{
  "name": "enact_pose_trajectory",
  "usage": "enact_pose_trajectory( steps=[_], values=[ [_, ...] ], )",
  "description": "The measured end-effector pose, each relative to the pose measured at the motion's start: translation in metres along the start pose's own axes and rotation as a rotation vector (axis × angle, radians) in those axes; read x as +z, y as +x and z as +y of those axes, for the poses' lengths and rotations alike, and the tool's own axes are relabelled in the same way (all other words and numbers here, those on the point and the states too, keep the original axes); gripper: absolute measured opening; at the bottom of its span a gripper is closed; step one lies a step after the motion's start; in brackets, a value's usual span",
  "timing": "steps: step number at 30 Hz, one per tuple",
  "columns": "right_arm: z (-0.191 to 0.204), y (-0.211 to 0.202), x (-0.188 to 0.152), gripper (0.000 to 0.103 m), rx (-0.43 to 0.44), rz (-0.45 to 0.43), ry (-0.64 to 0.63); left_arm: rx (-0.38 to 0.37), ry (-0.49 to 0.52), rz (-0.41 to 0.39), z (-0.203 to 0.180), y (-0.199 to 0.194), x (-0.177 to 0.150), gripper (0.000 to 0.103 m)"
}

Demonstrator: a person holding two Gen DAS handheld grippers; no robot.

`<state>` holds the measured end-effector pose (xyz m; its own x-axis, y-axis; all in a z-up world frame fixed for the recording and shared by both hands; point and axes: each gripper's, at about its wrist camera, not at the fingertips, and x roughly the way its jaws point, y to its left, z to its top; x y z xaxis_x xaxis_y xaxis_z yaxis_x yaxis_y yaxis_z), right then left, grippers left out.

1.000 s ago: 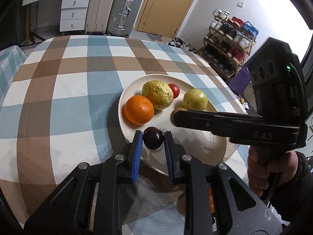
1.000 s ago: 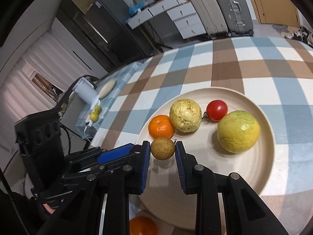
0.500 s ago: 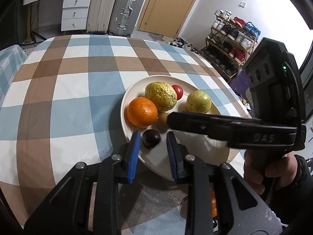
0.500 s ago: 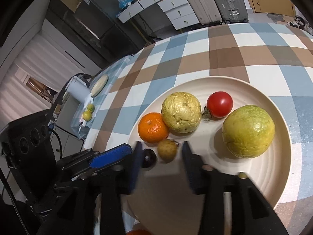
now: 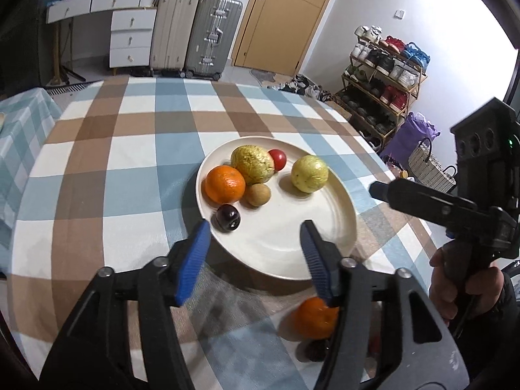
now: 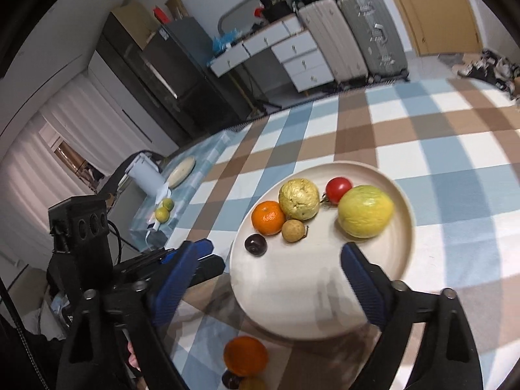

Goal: Organize fruits
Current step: 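Withdraw both tools from the plate toward the remaining fruits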

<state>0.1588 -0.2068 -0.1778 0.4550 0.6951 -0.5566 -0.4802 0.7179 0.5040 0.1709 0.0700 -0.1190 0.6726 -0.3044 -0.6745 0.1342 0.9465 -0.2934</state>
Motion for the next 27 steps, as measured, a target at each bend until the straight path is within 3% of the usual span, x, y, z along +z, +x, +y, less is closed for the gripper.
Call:
enact_pose_trajectory(
  steps=[10, 18, 22, 27],
  values=[
    [0.018, -0.059, -0.027, 0.103, -0.03, -0.109, -0.045, 0.053, 0.035, -0.064, -0.037, -0.044, -0.012, 0.081],
    [0.029, -0.086, -0.045, 0.103, -0.043, -0.147, -0.066, 0.075, 0.07, -0.091, -0.061, -0.068, -0.024, 0.087],
    [0.034, -0.097, -0.057, 0.103, -0.053, -0.157, -0.079, 0.082, 0.072, -0.103, -0.069, -0.078, -0.034, 0.099],
    [0.037, -0.108, -0.07, 0.103, -0.065, -0.164, -0.083, 0.1, 0.073, -0.121, -0.075, -0.09, -0.045, 0.102]
  ],
)
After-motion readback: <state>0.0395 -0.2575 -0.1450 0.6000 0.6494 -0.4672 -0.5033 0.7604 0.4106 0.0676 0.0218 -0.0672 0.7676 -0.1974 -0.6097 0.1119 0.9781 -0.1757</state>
